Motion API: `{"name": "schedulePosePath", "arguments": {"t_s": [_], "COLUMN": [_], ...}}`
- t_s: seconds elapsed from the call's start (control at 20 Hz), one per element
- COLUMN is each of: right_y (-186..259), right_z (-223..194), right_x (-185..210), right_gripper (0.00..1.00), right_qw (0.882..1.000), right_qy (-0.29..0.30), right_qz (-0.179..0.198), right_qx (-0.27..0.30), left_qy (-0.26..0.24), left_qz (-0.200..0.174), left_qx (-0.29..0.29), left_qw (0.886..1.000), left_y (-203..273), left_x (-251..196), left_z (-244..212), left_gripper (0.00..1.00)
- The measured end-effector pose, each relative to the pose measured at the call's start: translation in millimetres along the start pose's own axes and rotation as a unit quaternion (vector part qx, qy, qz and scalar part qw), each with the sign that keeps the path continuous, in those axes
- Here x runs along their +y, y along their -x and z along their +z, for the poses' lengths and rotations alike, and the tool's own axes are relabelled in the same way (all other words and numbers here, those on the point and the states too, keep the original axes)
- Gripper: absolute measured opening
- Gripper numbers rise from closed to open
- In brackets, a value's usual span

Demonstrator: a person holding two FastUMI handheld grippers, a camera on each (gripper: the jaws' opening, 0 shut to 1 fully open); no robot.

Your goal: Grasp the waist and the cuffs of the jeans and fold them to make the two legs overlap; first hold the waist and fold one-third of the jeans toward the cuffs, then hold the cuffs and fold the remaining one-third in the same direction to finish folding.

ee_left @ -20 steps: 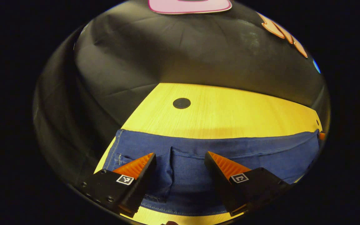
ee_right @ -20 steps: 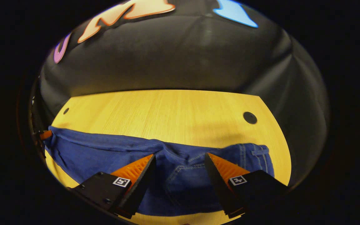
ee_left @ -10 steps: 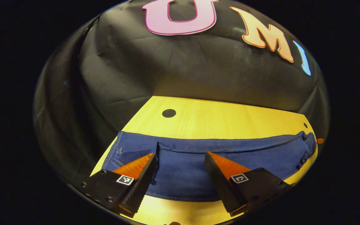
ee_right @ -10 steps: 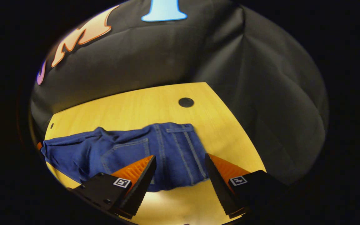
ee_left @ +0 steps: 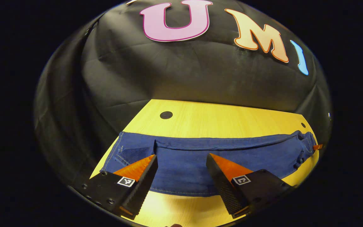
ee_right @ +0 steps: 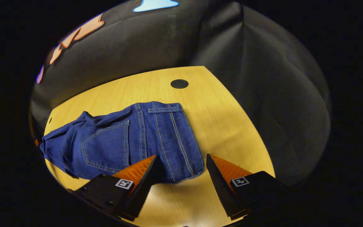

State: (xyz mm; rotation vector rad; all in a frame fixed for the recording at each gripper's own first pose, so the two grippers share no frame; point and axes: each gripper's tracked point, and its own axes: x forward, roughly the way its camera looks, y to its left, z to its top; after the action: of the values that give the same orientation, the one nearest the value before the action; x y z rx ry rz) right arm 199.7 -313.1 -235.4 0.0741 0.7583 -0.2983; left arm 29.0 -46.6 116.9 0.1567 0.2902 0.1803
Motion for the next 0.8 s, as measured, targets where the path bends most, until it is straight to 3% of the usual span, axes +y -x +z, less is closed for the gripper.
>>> {"name": "schedulePosePath", "arguments": {"t_s": [0.1,0.15,0.25,0.3,0.4,0.55,0.6,0.65,0.7,0.8], "right_y": [-1,-1,-6,-5,-7,-8,-7,-7,-3,-3], "right_z": [-1,-1,-5,-5,-7,-5,-5,-4,-1,0], "right_x": [4,6,14,15,15,18,19,19,18,17], "right_gripper": [0.88,0.91,0.76,0.63,0.53,0.34,0.23,0.23,0.15,0.09], "right_qw": [1.0,1.0,0.999,0.999,0.997,0.997,0.997,0.996,0.995,0.994], "right_qy": [0.008,0.01,-0.002,-0.019,-0.045,-0.026,-0.025,-0.029,-0.042,-0.049], "right_qz": [0.008,0.015,0.036,0.046,0.057,0.066,0.074,0.08,0.085,0.088], "right_qx": [-0.001,-0.003,0.001,0.002,0.002,-0.016,-0.02,-0.019,-0.028,-0.032], "left_qy": [-0.003,-0.002,0.006,0.013,0.023,0.027,0.03,0.031,0.03,0.028], "left_qz": [0.001,0.003,0.005,0.005,0.004,0.015,0.018,0.022,0.027,0.038], "left_qx": [-0.002,-0.002,-0.002,-0.008,-0.009,-0.004,-0.005,-0.006,-0.008,-0.013], "left_qw": [1.0,1.0,1.0,1.0,1.0,1.0,0.999,0.999,0.999,0.999], "left_y": [-1,-1,-1,-2,-4,-6,-3,0,12,24], "left_x": [-2,-2,-2,-2,0,0,1,3,6,8], "left_z": [1,1,1,3,2,4,4,4,1,0], "left_gripper": [0.96,0.96,0.96,0.96,0.96,0.96,0.96,0.96,0.96,0.96]}}
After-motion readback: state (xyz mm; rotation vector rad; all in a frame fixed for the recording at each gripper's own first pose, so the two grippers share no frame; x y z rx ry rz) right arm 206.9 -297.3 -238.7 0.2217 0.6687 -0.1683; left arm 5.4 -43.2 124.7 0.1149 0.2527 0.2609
